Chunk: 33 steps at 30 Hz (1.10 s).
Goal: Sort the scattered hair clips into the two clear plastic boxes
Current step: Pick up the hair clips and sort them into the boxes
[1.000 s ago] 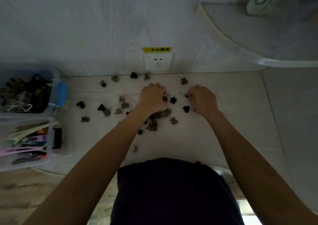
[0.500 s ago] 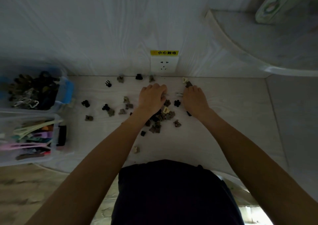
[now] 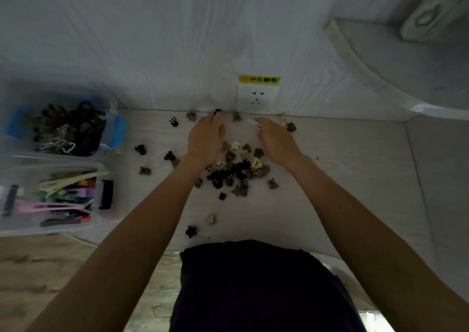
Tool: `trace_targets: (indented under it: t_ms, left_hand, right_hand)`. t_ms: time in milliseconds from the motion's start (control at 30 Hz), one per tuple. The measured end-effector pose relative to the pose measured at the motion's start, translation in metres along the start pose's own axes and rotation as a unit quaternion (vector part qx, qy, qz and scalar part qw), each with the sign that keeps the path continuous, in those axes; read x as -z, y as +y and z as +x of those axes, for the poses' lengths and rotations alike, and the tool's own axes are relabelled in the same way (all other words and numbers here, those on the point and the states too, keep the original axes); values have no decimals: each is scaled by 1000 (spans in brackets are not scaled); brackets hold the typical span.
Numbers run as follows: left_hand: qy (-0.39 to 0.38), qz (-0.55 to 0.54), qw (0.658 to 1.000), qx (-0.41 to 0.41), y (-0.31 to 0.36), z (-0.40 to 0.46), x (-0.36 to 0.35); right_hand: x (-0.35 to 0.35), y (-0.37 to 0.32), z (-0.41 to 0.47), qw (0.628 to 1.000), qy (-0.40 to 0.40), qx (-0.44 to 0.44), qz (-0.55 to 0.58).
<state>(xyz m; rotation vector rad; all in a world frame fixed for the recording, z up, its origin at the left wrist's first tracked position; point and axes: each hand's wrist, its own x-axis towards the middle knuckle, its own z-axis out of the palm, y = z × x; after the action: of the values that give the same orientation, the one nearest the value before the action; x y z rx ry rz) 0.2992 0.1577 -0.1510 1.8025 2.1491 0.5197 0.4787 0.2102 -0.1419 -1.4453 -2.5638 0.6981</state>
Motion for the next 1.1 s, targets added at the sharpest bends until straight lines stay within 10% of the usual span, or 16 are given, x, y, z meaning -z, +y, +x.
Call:
trace_targets:
  t_ms: [500,800,1100]
  left_hand:
    - [-50,134,987,-72,-5,26,-3]
    - [-3,-72,997,8,-23,-59,70]
    - [84,20,992,93,-115,-161,168]
  right_hand:
    - [-15,-3,26,999,-6,-50,16]
    - [3,-29,-16,992,21,-81,92]
    - [-10,-140,-54,973,-76,-31,214]
